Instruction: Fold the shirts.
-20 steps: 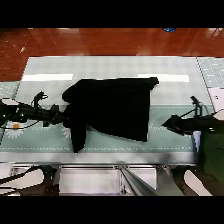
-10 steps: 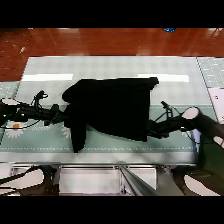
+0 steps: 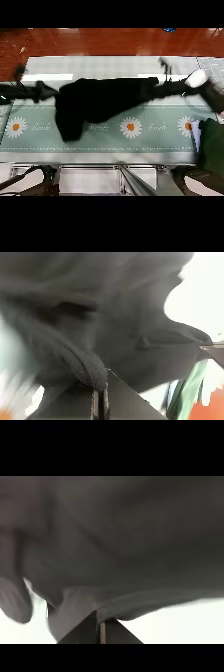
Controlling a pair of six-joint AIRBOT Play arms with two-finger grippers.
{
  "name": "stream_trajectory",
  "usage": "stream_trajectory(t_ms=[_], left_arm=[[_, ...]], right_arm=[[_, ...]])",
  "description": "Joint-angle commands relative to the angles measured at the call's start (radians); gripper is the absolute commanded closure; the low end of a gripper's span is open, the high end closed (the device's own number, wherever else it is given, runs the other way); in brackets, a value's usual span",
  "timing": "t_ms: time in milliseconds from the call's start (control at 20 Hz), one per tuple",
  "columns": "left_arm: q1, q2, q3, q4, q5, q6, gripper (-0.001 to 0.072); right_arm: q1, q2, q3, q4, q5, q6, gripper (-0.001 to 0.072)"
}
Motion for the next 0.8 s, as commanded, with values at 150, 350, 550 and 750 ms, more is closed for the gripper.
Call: stream_trajectory(t_ms=[150,350,550,750], left_arm=[[0.059,0.174,0.539,-0.069,-0.023,-0.061,0.0684],[0.128,0.27,0.784,-0.023,-0.018,-0.107,0.0685],[0.15,0.419,0.863,0.198,0.025,-0.168,0.0685],[-0.035,0.589,0.863,0.654,0.033,-0.267,0.0684]], right_arm=[[-0.094,0.088,0.7,-0.194,0.177,0.053,0.0689],[-0.095,0.233,0.854,-0.306,0.208,0.062,0.0689],[-0.095,0.42,0.855,-0.473,0.232,0.103,0.0689],[-0.095,0.541,0.855,-0.626,0.366,0.16,0.0689]])
